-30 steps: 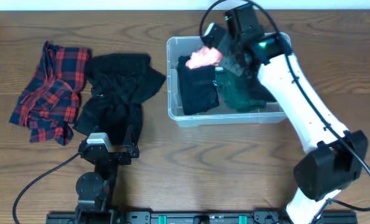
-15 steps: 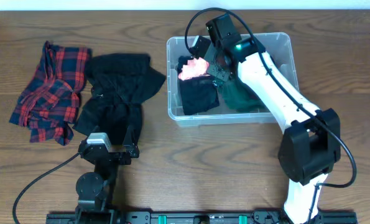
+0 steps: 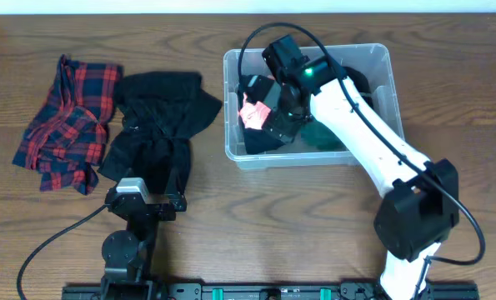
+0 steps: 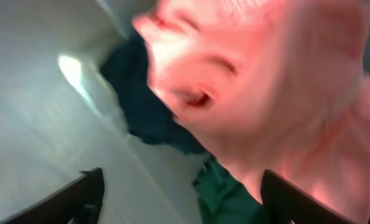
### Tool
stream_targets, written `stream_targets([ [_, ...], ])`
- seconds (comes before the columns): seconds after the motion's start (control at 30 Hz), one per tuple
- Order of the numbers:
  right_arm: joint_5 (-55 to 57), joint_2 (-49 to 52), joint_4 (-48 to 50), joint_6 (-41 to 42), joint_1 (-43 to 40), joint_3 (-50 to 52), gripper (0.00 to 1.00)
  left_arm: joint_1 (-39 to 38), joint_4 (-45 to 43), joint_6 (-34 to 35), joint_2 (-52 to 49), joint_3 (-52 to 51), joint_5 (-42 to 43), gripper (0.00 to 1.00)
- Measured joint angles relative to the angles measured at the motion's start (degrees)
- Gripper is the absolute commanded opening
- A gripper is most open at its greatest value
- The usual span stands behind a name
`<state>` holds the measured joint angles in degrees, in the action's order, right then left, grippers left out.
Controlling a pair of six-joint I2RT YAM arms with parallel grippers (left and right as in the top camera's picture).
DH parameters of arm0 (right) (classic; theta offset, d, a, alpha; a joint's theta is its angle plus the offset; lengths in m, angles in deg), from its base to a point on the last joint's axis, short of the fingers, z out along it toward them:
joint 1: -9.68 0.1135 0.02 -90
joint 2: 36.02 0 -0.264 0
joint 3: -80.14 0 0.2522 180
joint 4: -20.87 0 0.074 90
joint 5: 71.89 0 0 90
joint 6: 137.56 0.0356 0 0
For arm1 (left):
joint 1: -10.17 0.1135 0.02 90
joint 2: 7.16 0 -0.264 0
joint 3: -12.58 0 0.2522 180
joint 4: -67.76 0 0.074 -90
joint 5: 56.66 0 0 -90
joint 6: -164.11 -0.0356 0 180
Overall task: Pack container
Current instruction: 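Carry the pink cloth with right gripper and lower into bin's left, then press the pink cloth flat with right gripper and release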
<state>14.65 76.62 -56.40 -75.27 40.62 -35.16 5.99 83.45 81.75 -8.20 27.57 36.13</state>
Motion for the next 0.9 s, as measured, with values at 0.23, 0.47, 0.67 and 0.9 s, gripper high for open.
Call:
stream_targets([
  [0.23,-1.1,-0.9,11.7,9.8,-0.3,0.0,0.11,0.0,0.0,0.0,0.0,0.0,0.0,0.98],
  [0.47,1.4,0.0,14.1,20.5,-2.9,0.0,0.01,0.0,0.0,0.0,0.0,0.0,0.0,0.98],
  [0.67,2.4,6.9,12.7,25.0,-4.7,-0.1,0.01,0.0,0.0,0.0,0.0,0.0,0.0,0.98],
  [0.9,2.0,14.1,11.8,27.1,-5.0,-0.4,0.01,0.0,0.0,0.0,0.0,0.0,0.0,0.98],
])
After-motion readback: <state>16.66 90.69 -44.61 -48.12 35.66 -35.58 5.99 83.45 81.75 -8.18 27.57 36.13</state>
